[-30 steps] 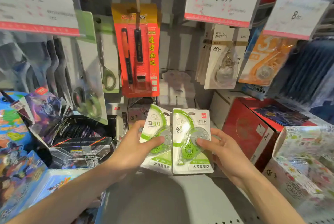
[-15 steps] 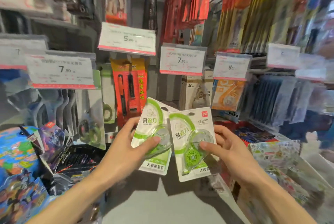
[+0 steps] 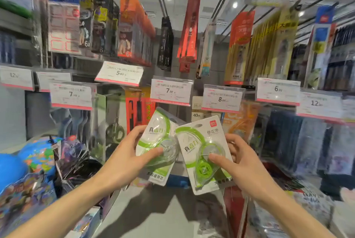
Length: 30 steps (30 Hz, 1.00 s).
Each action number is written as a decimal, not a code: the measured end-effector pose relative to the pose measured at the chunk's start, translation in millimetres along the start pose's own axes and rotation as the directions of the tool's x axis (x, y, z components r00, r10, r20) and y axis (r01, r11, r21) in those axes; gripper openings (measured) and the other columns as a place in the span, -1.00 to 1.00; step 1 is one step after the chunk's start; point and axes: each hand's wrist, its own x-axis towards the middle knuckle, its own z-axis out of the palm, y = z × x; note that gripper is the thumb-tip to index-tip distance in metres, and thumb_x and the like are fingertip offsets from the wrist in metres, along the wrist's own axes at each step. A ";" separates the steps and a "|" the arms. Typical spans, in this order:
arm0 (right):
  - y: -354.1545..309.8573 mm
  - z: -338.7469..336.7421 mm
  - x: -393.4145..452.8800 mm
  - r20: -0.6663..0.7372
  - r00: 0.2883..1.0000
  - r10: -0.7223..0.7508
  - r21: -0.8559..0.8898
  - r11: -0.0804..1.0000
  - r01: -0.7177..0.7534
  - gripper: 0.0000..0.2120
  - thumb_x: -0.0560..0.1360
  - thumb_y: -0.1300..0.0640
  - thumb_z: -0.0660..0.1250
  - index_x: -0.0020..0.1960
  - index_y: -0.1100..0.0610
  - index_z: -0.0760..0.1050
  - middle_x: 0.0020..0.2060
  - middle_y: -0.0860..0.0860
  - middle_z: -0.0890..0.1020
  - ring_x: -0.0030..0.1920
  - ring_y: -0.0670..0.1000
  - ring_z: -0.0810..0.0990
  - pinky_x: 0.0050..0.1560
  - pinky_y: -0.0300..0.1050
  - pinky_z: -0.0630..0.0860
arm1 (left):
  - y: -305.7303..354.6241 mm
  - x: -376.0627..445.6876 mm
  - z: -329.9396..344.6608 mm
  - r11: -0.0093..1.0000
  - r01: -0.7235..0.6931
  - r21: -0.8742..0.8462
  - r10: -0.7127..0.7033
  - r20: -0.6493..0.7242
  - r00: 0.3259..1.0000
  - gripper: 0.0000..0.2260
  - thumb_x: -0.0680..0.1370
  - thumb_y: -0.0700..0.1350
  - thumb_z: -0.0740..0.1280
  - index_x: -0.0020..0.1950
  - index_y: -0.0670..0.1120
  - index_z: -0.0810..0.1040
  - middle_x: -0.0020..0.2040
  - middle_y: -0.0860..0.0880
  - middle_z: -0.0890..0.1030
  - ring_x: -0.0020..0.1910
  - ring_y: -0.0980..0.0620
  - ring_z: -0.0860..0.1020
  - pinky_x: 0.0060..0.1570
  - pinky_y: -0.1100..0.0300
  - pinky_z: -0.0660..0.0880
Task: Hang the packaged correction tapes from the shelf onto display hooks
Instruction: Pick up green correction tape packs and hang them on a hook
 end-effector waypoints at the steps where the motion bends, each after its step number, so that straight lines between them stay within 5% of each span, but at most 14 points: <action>1: 1.9 -5.2 0.8 0.006 1.000 -0.012 -0.014 1.000 0.012 -0.57 0.49 0.05 0.54 0.27 -0.15 0.45 0.11 -0.19 0.73 0.07 -0.14 0.73 -0.05 -0.18 0.69 | 3.6 -1.7 2.1 1.000 -0.008 0.025 0.009 -0.017 1.000 -0.59 0.46 0.16 0.51 0.22 0.40 0.42 0.16 0.43 0.62 0.12 0.39 0.61 -0.05 0.44 0.56; 5: 11.0 -16.1 2.9 0.014 0.999 -0.051 0.003 0.999 0.050 -0.57 0.49 0.05 0.54 0.26 -0.19 0.44 0.11 -0.20 0.73 0.07 -0.14 0.73 -0.05 -0.12 0.70 | 16.9 -8.4 4.2 0.998 -0.002 0.069 0.007 -0.079 0.997 -0.59 0.47 0.16 0.50 0.17 0.51 0.40 0.18 0.42 0.62 0.14 0.39 0.61 -0.03 0.52 0.52; 11: 16.9 -23.0 7.5 -0.001 0.996 -0.094 0.032 0.995 0.094 -0.59 0.47 0.04 0.55 0.20 -0.24 0.46 0.09 -0.24 0.72 0.04 -0.20 0.72 -0.13 -0.27 0.67 | 28.1 -15.5 -7.7 0.991 -0.013 0.137 0.028 -0.108 0.994 -0.55 0.48 0.17 0.48 0.31 0.34 0.42 0.23 0.38 0.61 0.21 0.38 0.58 0.16 0.25 0.50; 17: 18.0 -16.0 13.4 -0.027 0.995 -0.094 0.019 0.995 0.095 -0.59 0.46 0.06 0.54 0.19 -0.22 0.46 0.06 -0.27 0.72 0.05 -0.19 0.72 -0.10 -0.25 0.67 | 38.1 -18.2 -20.7 0.983 -0.082 0.163 0.105 -0.136 0.985 -0.57 0.44 0.20 0.51 0.25 0.37 0.44 0.19 0.39 0.63 0.18 0.38 0.59 0.04 0.52 0.50; 22: 16.3 4.8 17.9 -0.043 0.992 -0.119 0.019 0.993 0.120 -0.58 0.48 0.07 0.54 0.21 -0.23 0.45 0.06 -0.31 0.70 0.05 -0.23 0.71 -0.12 -0.32 0.64 | 38.7 -15.8 -30.5 0.978 -0.141 0.154 0.165 -0.153 0.974 -0.54 0.41 0.24 0.47 0.28 0.35 0.45 0.19 0.33 0.65 0.18 0.32 0.61 0.12 0.26 0.53; 30: 0.9 39.7 39.4 -0.083 0.984 -0.160 0.009 0.987 0.161 -0.64 0.50 0.12 0.53 0.19 -0.13 0.46 0.01 -0.19 0.73 -0.01 -0.25 0.71 -0.13 -0.37 0.60 | 40.6 -12.1 -41.3 0.969 -0.172 0.179 0.200 -0.153 0.968 -0.54 0.41 0.19 0.48 0.27 0.37 0.43 0.19 0.36 0.63 0.19 0.35 0.60 0.16 0.22 0.50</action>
